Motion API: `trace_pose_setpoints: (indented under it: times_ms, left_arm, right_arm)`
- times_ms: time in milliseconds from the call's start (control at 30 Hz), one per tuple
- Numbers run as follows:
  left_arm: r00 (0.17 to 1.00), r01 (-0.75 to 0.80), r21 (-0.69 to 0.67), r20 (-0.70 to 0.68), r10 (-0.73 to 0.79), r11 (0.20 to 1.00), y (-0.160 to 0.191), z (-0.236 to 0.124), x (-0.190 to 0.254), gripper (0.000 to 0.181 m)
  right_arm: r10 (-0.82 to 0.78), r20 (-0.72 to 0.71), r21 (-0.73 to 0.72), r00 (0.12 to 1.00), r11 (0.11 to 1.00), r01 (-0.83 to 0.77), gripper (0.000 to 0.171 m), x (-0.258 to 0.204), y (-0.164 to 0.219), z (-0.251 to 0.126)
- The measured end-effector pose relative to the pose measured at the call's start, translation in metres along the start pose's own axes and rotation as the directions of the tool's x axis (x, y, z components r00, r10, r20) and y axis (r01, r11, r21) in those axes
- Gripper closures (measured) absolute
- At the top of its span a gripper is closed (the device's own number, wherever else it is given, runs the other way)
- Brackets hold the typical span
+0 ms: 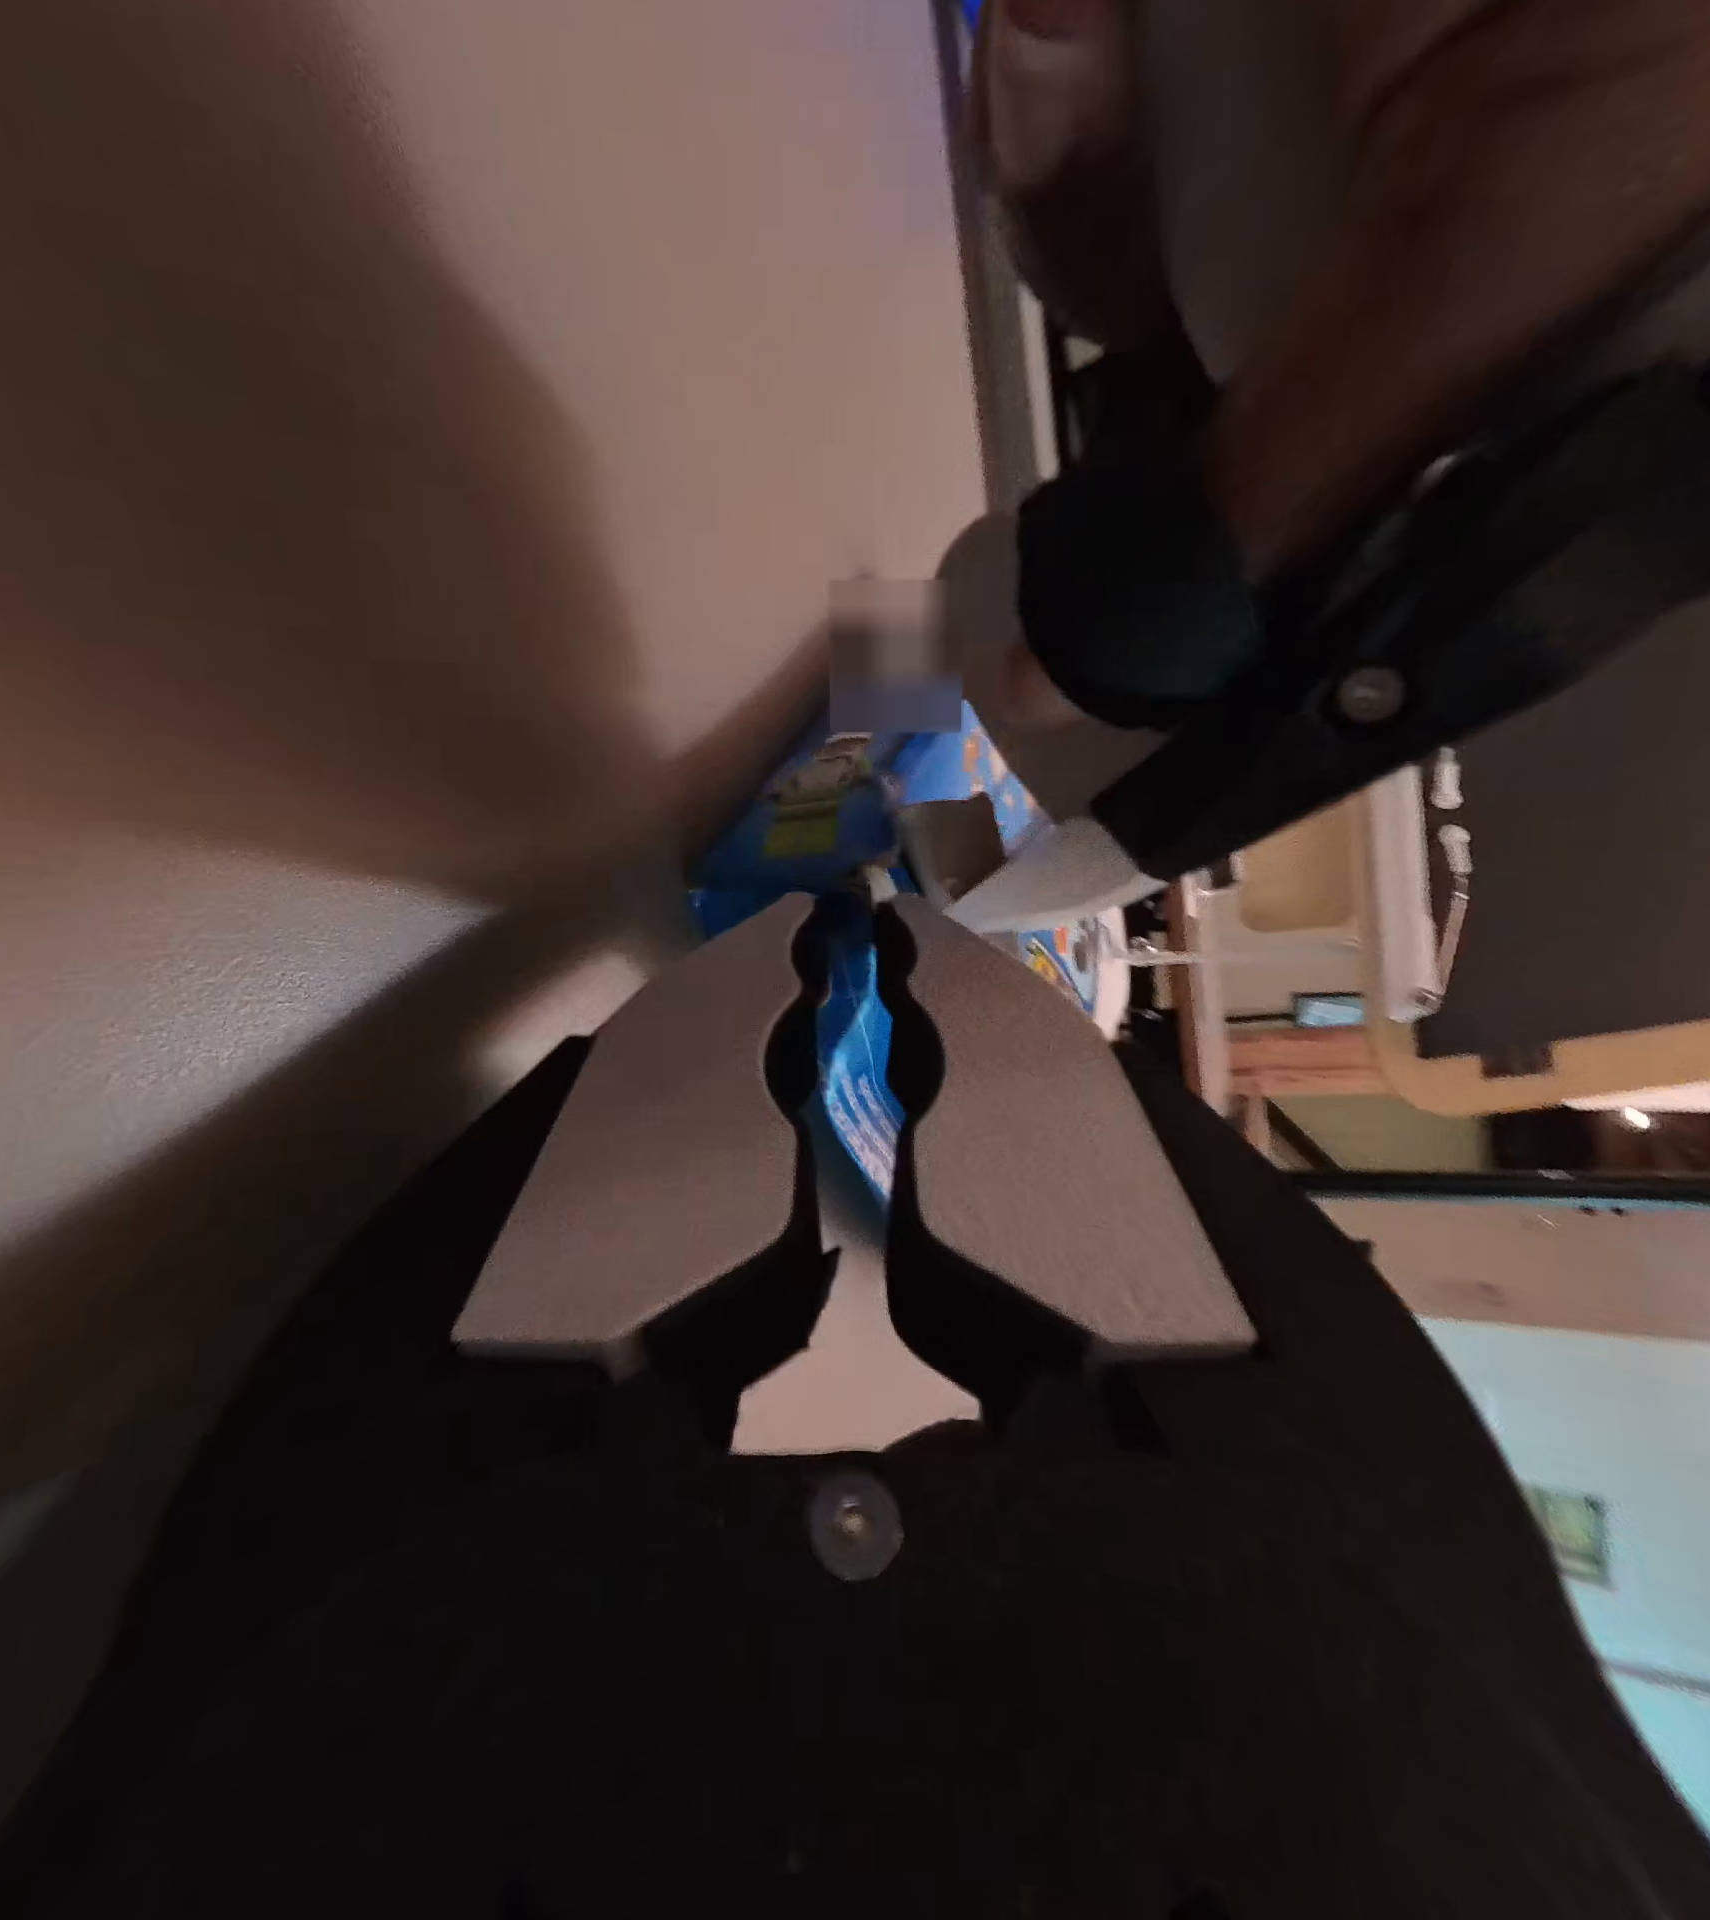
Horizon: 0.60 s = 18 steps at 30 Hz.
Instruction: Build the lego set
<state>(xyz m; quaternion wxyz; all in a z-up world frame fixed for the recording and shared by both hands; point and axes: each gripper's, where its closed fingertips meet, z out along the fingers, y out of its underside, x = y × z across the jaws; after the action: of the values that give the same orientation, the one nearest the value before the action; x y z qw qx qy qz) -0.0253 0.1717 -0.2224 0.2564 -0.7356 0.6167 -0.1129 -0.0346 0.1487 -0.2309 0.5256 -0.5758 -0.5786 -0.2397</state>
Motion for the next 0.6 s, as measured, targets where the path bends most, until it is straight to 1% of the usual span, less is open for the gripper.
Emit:
trace_pose_setpoints:
  times_ms: [33,67,100,133,167,233,267,333,367,500,600]
  left_arm:
    - [1.0,0.0,-0.01,0.014,0.0,1.0,0.002,0.0,-0.002,0.18]
    - [0.994,-0.01,-0.063,0.111,0.017,0.998,0.011,0.001,-0.017,0.18]
    - [0.993,-0.023,-0.073,0.118,0.031,0.997,0.016,0.001,-0.021,0.18]
    - [0.997,0.011,-0.038,0.078,-0.008,0.999,0.014,-0.001,-0.018,0.18]
    - [0.998,0.016,-0.022,0.058,-0.015,1.0,0.013,-0.004,-0.016,0.18]
    - [0.999,0.001,-0.011,0.054,0.0,1.0,0.009,-0.009,-0.014,0.18]
    - [0.999,0.007,-0.001,0.035,-0.007,1.0,0.007,-0.01,-0.011,0.18]
    - [1.0,0.014,0.001,0.015,-0.014,1.0,0.006,-0.008,-0.008,0.18]
    - [1.0,0.017,-0.002,0.009,-0.017,1.0,0.006,-0.007,-0.008,0.18]
    - [0.999,0.028,0.012,-0.021,-0.028,1.0,0.004,-0.009,-0.004,0.18]
    - [0.999,0.04,0.006,-0.026,-0.039,0.999,0.007,-0.008,-0.005,0.18]
  right_arm:
    - [-0.006,-0.024,0.002,1.0,1.0,0.006,0.171,0.001,-0.002,-0.006]
    - [0.002,0.074,0.004,0.997,1.0,-0.002,0.171,-0.017,-0.004,-0.011]
    - [0.037,0.106,-0.012,0.994,0.999,-0.036,0.171,-0.028,-0.002,-0.013]
    - [0.018,0.101,0.001,0.995,1.0,-0.018,0.171,-0.026,-0.001,-0.015]
    - [0.021,0.078,-0.012,0.997,1.0,-0.021,0.171,-0.018,0.005,-0.016]
    - [0.11,0.093,0.018,0.99,0.993,-0.113,0.171,-0.007,0.009,-0.016]
    - [0.142,0.078,0.027,0.987,0.989,-0.145,0.171,0.002,0.01,-0.015]
    - [0.168,0.056,0.056,0.984,0.984,-0.171,0.171,0.017,0.007,-0.013]
    - [0.169,0.072,0.07,0.983,0.982,-0.174,0.171,0.019,0.004,-0.011]
    - [0.169,0.212,0.043,0.963,0.982,-0.181,0.155,0.009,0.006,0.006]
    - [0.16,0.296,0.063,0.942,0.98,-0.186,0.155,0.008,0.002,0.01]
